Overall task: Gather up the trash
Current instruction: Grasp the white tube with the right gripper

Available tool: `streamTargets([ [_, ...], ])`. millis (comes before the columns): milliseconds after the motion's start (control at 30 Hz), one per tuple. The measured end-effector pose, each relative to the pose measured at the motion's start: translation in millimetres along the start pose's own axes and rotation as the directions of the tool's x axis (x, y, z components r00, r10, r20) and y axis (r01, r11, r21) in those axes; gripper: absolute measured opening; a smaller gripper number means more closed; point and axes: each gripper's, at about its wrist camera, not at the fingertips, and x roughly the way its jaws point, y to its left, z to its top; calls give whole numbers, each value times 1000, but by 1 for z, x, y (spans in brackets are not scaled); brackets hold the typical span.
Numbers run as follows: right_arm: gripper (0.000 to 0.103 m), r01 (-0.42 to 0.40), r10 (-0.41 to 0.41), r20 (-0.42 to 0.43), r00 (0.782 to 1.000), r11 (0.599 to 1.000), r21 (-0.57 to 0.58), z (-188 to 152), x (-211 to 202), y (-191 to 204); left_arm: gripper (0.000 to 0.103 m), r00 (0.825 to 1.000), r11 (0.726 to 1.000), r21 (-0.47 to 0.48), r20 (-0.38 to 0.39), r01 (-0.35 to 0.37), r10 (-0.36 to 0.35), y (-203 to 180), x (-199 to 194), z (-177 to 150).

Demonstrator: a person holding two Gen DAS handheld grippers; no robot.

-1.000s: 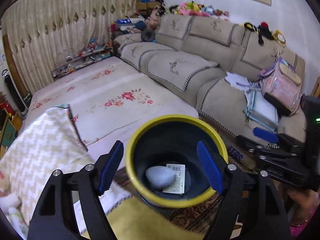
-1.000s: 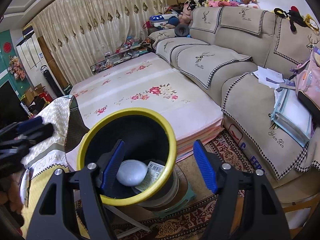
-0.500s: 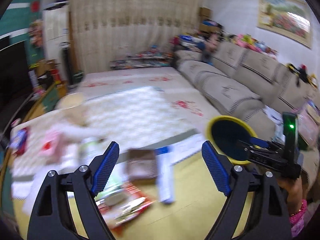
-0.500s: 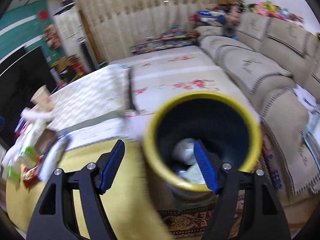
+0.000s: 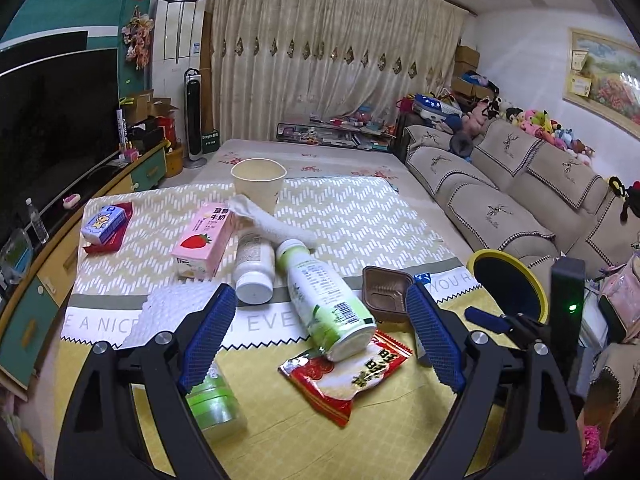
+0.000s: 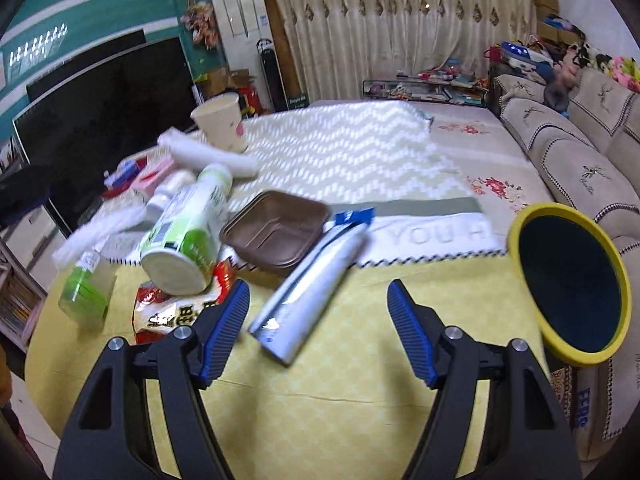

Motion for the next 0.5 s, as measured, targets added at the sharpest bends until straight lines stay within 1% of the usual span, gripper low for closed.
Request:
streamTargets([
  [167, 65, 12, -13, -49, 999, 1000, -15, -8, 17, 11, 86, 1000, 1000, -17, -10, 13, -13, 2, 3, -1],
  [200, 63, 16, -17, -59, 998, 1000, -20, -9, 20, 12, 86, 1000, 1000, -19, -14, 15, -15, 2, 5, -2],
  [367, 48, 23, -24, -87, 996, 1000, -19, -13, 25, 7, 86, 999, 999, -22, -23, 23, -24, 1, 9, -5],
  [400, 44, 22, -24, -88, 996, 1000, -16, -13, 24, 4, 86, 999, 999, -22, -25, 23, -24, 1, 9, -5],
  [433, 37, 13, -14, -88, 996, 1000, -8, -14, 22, 0, 87, 999, 999, -22, -25, 23, -24, 1, 10, -5],
  [467, 34, 4, -4, -85, 996, 1000, -1, -14, 20, -3, 87, 999, 999, -23, -27, 24, -25, 1, 10, -5],
  [500, 29, 1, 0, -78, 997, 1000, 2, -14, 17, -6, 87, 999, 999, -25, -28, 26, -26, 0, 11, -5],
])
